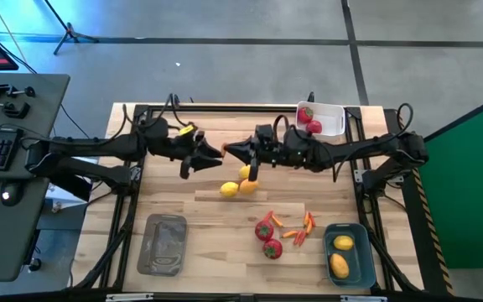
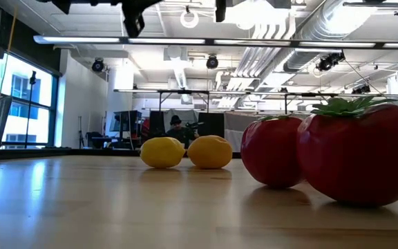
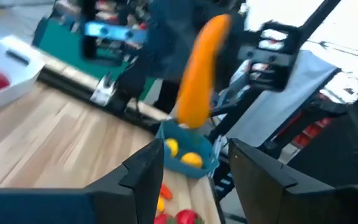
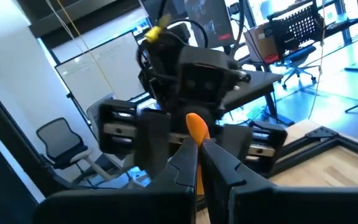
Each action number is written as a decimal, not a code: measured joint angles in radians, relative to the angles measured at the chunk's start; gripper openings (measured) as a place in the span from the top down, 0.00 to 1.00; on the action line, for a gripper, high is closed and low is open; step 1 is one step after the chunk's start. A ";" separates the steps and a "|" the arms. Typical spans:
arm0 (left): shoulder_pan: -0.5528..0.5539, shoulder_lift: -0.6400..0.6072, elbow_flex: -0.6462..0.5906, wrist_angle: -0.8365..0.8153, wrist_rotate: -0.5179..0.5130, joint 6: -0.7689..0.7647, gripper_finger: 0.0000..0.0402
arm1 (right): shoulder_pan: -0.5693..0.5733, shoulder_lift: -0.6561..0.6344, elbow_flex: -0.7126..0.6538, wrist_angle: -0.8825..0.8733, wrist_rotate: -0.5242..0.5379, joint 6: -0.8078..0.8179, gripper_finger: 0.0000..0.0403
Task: Sort produce into baskets
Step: Put the yellow chili pepper into black bin
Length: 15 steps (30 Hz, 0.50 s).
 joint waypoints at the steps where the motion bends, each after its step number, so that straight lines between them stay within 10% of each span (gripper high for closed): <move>1: 0.005 0.000 0.000 0.012 0.004 -0.001 0.58 | 0.000 0.000 0.000 0.000 0.000 0.000 1.00; 15: 0.007 0.095 0.003 0.194 -0.022 -0.123 0.58 | 0.000 0.000 0.000 -0.019 -0.055 -0.023 1.00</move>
